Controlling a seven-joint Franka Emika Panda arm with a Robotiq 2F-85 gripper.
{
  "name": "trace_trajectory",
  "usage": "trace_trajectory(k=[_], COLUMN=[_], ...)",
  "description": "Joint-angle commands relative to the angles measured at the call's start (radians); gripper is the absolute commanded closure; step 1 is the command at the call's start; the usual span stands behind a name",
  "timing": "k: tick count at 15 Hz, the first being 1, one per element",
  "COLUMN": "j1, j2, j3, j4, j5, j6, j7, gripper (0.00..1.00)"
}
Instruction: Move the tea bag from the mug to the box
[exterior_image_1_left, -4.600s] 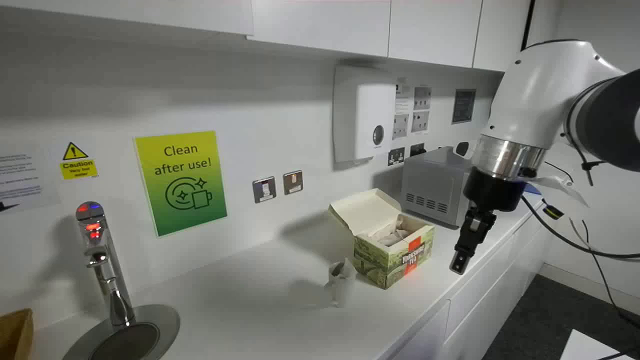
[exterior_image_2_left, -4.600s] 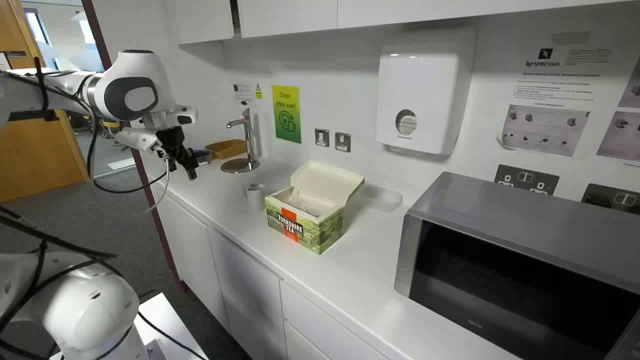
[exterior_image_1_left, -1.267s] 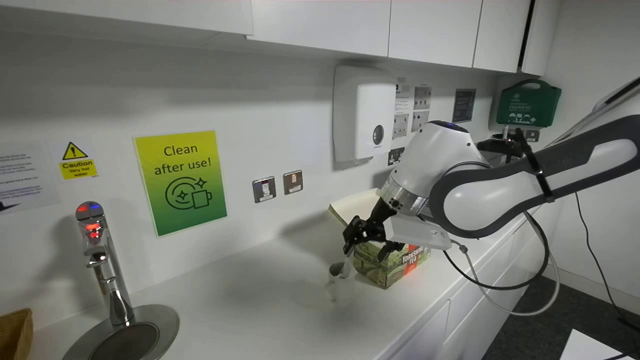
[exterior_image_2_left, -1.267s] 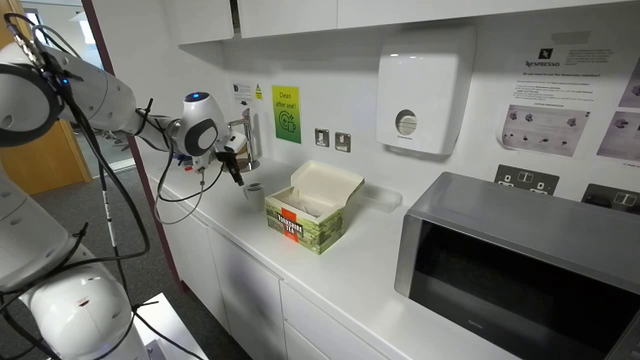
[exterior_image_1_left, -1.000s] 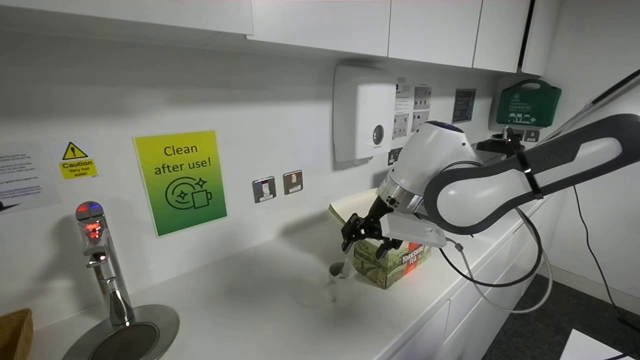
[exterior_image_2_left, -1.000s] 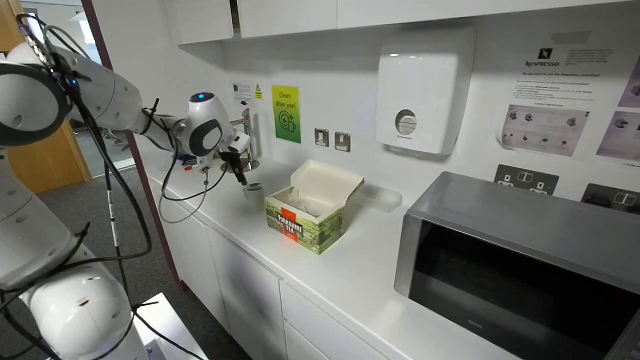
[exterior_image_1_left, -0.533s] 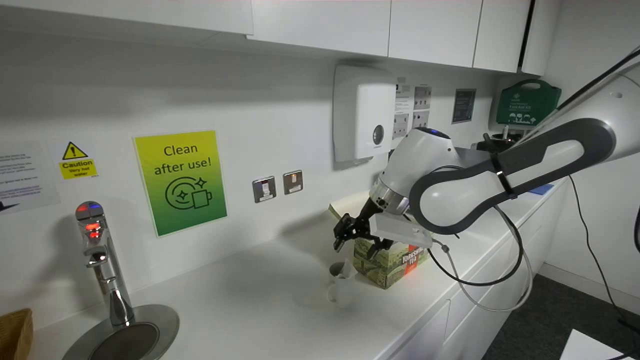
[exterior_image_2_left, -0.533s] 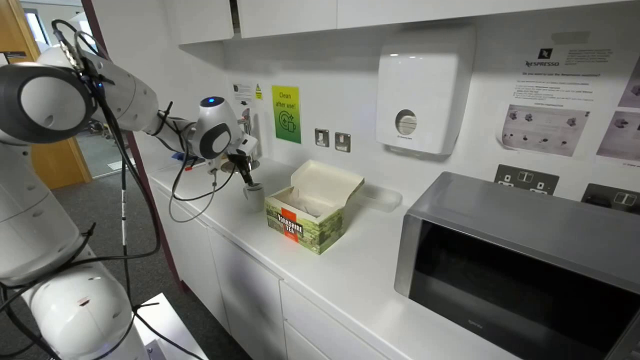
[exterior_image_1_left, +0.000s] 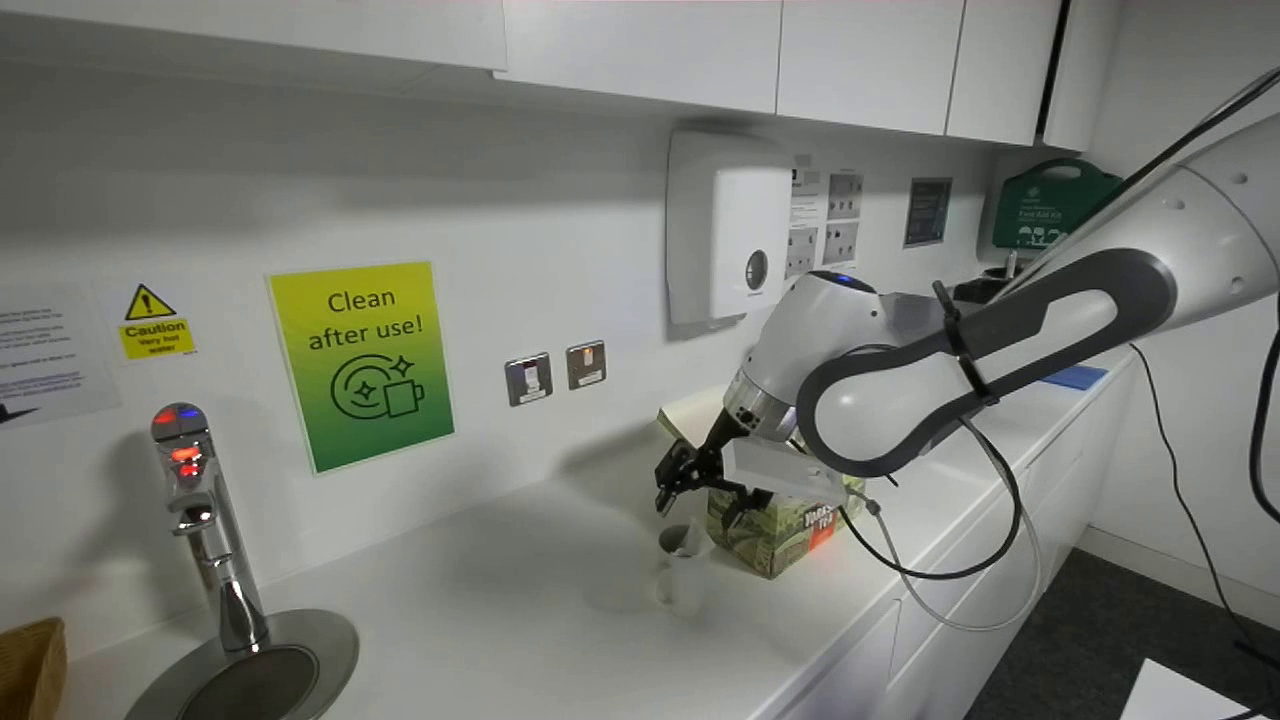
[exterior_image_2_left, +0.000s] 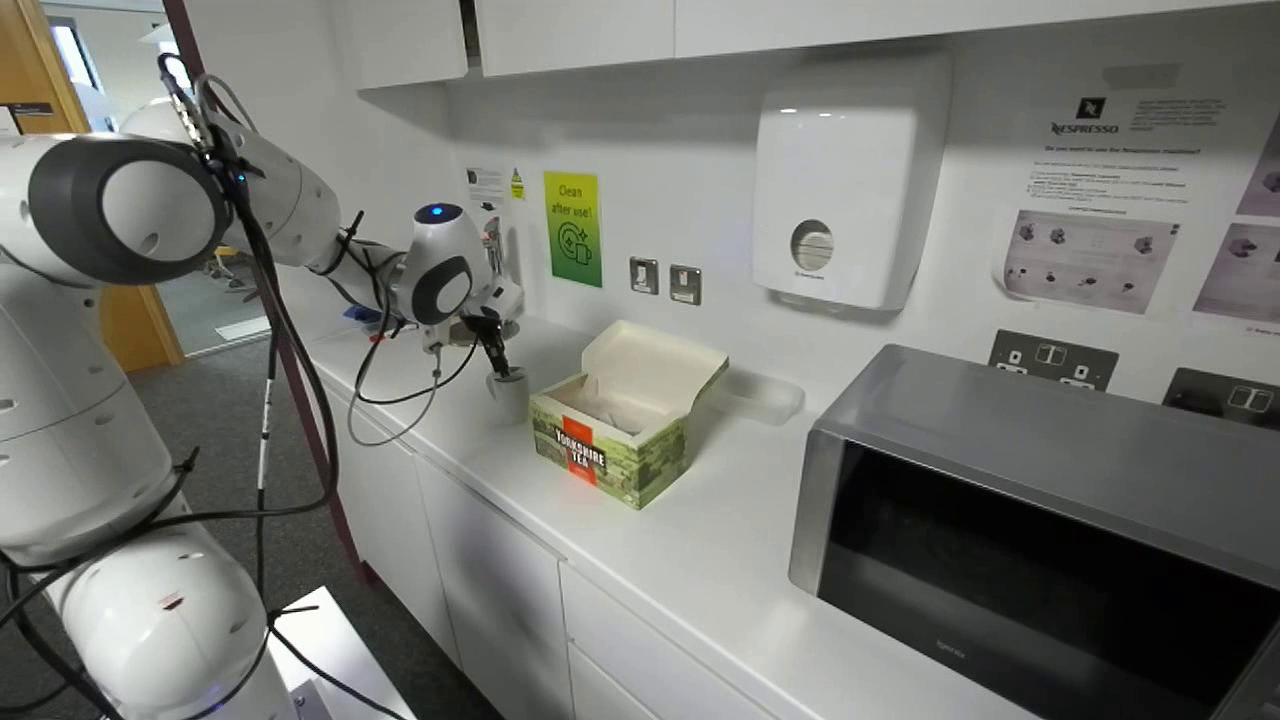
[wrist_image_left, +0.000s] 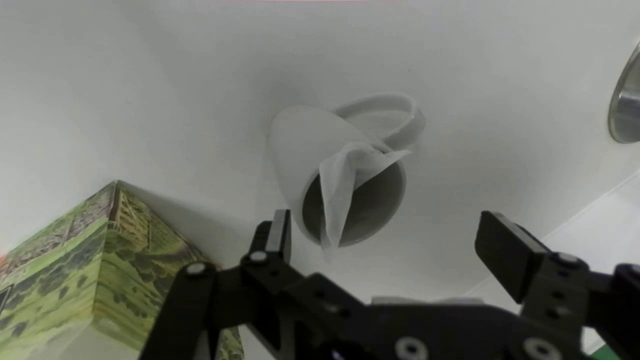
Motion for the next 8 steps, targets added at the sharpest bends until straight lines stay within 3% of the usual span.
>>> trace_trajectory(k=[1, 3, 5, 8], j1=[0.027, 0.032, 0.036, 0.040], j2=[0.032, 0.042, 0.048, 0.056], j3=[-0.026, -0.031, -0.033, -0.037], j4=[0.028, 0.034, 0.038, 0.044], j5=[0.026, 0.027, 0.030, 0.032], j6=[0.032, 0.032, 0.033, 0.034], j7=[-0.039, -0.041, -0.044, -0.045], gripper=[0.00, 0.00, 0.27, 0.49])
